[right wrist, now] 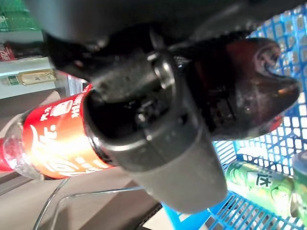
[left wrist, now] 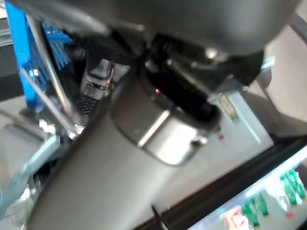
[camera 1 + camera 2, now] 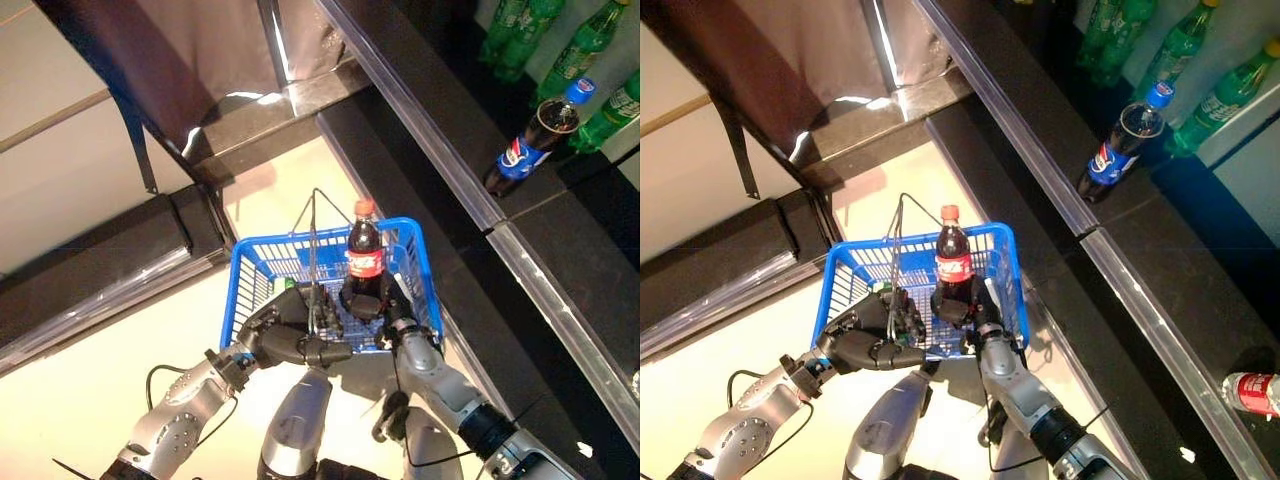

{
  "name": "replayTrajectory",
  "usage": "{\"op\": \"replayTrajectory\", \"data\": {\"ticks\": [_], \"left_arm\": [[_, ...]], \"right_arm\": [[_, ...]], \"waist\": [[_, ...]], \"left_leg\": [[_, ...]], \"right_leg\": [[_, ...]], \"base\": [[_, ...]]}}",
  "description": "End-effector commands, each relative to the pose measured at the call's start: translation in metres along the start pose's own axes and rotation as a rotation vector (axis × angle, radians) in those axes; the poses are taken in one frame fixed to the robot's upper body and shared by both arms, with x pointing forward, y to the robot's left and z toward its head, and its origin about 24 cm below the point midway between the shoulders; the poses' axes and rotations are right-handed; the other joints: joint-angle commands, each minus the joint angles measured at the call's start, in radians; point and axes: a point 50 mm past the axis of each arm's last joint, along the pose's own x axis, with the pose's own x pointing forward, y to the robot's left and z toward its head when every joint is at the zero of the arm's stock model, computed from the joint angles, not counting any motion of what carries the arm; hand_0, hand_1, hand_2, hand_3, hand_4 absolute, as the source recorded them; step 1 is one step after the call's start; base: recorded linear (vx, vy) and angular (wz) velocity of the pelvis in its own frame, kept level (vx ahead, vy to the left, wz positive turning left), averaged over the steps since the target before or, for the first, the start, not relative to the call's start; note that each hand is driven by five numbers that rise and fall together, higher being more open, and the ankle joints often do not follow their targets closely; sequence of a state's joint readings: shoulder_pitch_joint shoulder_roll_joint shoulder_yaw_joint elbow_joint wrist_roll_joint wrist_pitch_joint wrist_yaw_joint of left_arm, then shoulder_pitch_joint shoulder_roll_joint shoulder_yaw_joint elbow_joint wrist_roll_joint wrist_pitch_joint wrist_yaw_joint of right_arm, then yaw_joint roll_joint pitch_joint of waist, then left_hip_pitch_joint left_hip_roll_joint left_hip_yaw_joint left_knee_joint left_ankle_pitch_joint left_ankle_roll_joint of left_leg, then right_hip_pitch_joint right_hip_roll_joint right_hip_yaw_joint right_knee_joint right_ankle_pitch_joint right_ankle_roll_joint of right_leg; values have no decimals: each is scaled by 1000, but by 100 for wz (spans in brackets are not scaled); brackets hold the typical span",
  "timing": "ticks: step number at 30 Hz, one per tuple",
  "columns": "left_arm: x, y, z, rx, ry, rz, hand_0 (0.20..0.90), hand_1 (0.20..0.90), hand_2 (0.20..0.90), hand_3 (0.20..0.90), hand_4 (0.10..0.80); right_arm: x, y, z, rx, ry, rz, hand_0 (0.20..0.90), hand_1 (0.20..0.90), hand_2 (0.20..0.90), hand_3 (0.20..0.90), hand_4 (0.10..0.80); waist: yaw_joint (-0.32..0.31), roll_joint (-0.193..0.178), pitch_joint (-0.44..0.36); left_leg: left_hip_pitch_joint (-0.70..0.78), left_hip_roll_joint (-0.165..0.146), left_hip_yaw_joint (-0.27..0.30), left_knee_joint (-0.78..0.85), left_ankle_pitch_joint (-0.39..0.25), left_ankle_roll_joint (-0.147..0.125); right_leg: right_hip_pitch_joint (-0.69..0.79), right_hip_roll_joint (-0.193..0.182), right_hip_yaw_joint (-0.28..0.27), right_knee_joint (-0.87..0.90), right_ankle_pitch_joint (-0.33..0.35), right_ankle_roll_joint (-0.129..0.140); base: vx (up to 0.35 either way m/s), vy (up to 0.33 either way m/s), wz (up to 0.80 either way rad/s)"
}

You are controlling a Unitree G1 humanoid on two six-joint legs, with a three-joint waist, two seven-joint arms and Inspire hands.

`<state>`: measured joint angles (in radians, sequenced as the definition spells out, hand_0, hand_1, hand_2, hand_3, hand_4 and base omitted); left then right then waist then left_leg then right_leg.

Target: Pick up the drink and place into the basket.

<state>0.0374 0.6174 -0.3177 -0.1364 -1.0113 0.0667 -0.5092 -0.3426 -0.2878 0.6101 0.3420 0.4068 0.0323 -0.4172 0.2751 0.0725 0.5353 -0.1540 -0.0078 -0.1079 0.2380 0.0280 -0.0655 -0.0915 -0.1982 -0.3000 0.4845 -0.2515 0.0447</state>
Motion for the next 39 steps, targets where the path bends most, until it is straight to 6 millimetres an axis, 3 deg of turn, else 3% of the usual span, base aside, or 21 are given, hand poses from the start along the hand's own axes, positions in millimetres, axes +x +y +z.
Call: {"op": "replayTrajectory", "data": {"ticks": [1,10,19,24,28,34,39], "left_arm": [[23,-90,86,126,-488,-648,300,300,300,200,100],[20,-90,83,98,-463,-675,300,300,300,200,100],[20,-93,80,87,-464,-699,300,300,300,200,100],[19,-95,77,85,-461,-707,300,300,300,200,100],[19,-98,74,83,-458,-715,300,300,300,200,100],[23,-106,67,67,-448,-726,300,300,300,200,100],[24,-109,64,58,-446,-717,300,300,300,200,100]], "right_arm": [[9,32,42,14,-209,93,300,300,300,200,100],[14,22,-33,-77,148,59,300,300,300,200,100],[1,-7,-91,-404,377,47,300,300,300,200,100],[-18,-33,-125,-750,576,105,300,300,300,200,100],[-23,-45,-132,-900,653,98,300,300,300,200,100],[-12,-57,-119,-1185,651,92,300,300,300,200,100],[-11,-60,-117,-1239,658,91,300,300,300,200,100]], "waist": [[3,-7,-170],[45,2,-180],[65,12,-179],[68,20,-177],[72,23,-175],[85,34,-176],[87,33,-184]], "left_leg": [[-31,-49,-55,87,-59,12],[-32,-58,-77,77,-63,10],[-34,-65,-86,62,-58,13],[-37,-66,-83,58,-56,14],[-38,-65,-81,58,-56,15],[-31,-65,-84,50,-46,12],[-26,-62,-82,45,-42,13]], "right_leg": [[68,25,-18,-107,94,-21],[82,21,-43,-121,96,-19],[86,22,-49,-138,100,-17],[82,22,-48,-140,101,-17],[83,22,-48,-141,101,-19],[91,21,-57,-145,104,-21],[96,20,-60,-146,105,-19]], "base": [[42,-4,4],[18,-2,7],[-3,0,3],[0,0,0],[0,0,0],[2,4,4],[8,9,1]]}}
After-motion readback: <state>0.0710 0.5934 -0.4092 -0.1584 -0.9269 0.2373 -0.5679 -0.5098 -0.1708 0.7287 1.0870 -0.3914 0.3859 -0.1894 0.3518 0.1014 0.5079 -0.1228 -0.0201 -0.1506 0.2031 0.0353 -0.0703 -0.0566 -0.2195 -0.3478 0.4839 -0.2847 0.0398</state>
